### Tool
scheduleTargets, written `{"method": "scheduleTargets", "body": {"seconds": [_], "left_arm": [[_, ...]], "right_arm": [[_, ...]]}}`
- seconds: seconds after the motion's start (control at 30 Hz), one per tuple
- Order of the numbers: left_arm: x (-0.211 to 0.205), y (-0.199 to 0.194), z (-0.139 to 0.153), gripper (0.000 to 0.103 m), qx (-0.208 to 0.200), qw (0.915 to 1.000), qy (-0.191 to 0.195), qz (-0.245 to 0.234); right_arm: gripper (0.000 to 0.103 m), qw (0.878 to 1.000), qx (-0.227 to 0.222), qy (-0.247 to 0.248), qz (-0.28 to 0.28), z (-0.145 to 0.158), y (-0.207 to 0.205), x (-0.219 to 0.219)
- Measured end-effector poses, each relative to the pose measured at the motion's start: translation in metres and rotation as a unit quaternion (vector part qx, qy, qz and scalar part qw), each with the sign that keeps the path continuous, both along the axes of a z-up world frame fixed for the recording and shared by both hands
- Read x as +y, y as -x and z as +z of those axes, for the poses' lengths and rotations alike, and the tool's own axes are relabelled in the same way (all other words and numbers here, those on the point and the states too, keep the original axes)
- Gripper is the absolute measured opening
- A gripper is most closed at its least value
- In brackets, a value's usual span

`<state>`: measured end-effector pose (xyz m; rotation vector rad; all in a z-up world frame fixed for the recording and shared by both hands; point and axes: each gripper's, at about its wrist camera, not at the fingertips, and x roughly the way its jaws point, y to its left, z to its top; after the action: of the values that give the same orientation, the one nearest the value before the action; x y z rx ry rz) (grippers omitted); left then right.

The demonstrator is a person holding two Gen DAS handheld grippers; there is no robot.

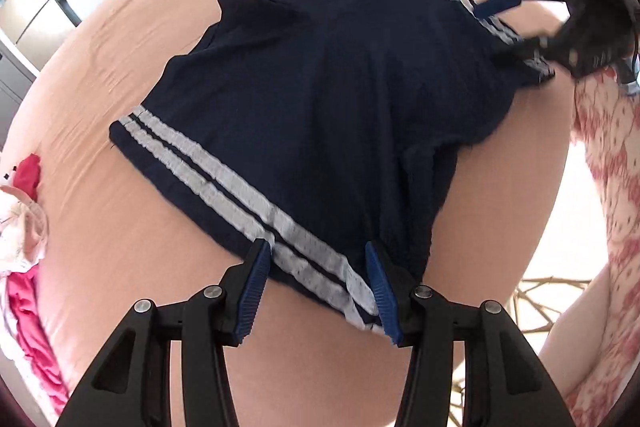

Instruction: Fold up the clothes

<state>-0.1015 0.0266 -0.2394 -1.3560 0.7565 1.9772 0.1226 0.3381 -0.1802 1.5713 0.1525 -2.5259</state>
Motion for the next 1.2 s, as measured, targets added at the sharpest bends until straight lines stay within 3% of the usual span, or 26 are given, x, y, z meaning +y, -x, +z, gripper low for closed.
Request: {"method": "scheduleTargets", "body": {"seconds": [0.1, 0.17, 0.27, 0.37, 0.4, 0.47, 0.53, 0.63, 0.77, 0.8, 0.87, 0.9, 0.97, 1.03, 1.13, 1.2], "left_arm": [[-0.017, -0.005, 0.006, 0.047, 0.014, 0.9994, 0.028, 0.013], [-0.031, 0.002, 0.016, 0.046, 0.009, 0.9980, -0.001, 0.063], [-0.045, 0.012, 0.024, 0.046, -0.018, 0.9868, -0.057, 0.151], [-0.030, 0.002, 0.021, 0.046, -0.016, 0.9876, -0.074, 0.137], [-0.029, -0.001, 0.019, 0.046, -0.012, 0.9899, -0.061, 0.127], [-0.008, 0.004, 0.011, 0.046, -0.010, 0.9928, -0.019, 0.118], [-0.009, 0.003, 0.010, 0.046, -0.003, 0.9932, -0.004, 0.117], [-0.016, 0.006, 0.018, 0.046, 0.001, 0.9923, -0.017, 0.123], [-0.004, 0.018, 0.016, 0.046, 0.001, 0.9952, -0.025, 0.095], [0.001, 0.022, 0.013, 0.046, -0.003, 0.9963, -0.021, 0.084], [0.004, 0.027, -0.003, 0.048, -0.021, 0.9979, 0.030, 0.054], [0.000, 0.028, -0.002, 0.051, -0.018, 0.9987, 0.028, 0.040], [-0.014, 0.036, 0.009, 0.053, -0.030, 0.9984, 0.016, 0.046], [-0.023, 0.046, 0.026, 0.052, -0.027, 0.9981, -0.015, 0.054], [-0.014, 0.065, 0.044, 0.053, 0.000, 0.9957, -0.077, 0.051], [0.007, 0.077, 0.039, 0.053, 0.005, 0.9963, -0.073, 0.045]], "right_arm": [[0.068, 0.998, -0.018, -0.032, -0.041, -0.012, -0.031, 0.024], [0.068, 0.991, -0.030, -0.015, -0.128, -0.001, -0.046, 0.053], [0.070, 0.983, -0.018, 0.040, -0.180, 0.008, -0.059, 0.050], [0.070, 0.974, -0.028, 0.089, -0.207, 0.011, -0.050, 0.014], [0.070, 0.976, -0.026, 0.079, -0.202, 0.017, -0.040, 0.004], [0.069, 0.984, -0.017, 0.007, -0.176, 0.013, -0.034, -0.009], [0.069, 0.983, -0.018, -0.035, -0.181, 0.022, -0.049, -0.007], [0.070, 0.976, -0.027, -0.037, -0.212, 0.026, -0.059, -0.001], [0.072, 0.980, 0.022, 0.019, -0.196, 0.055, -0.074, -0.005], [0.072, 0.984, 0.015, 0.014, -0.176, 0.051, -0.069, -0.017], [0.072, 0.991, -0.036, -0.037, -0.122, 0.021, -0.040, -0.046], [0.071, 0.991, -0.059, -0.060, -0.100, 0.006, -0.027, -0.057], [0.072, 0.991, -0.069, -0.058, -0.096, 0.002, -0.027, -0.054], [0.072, 0.988, -0.076, -0.066, -0.114, 0.015, -0.033, -0.039], [0.073, 0.992, -0.029, -0.030, -0.116, 0.030, -0.015, -0.050], [0.073, 0.993, 0.010, 0.002, -0.114, 0.037, 0.001, -0.064]]}}
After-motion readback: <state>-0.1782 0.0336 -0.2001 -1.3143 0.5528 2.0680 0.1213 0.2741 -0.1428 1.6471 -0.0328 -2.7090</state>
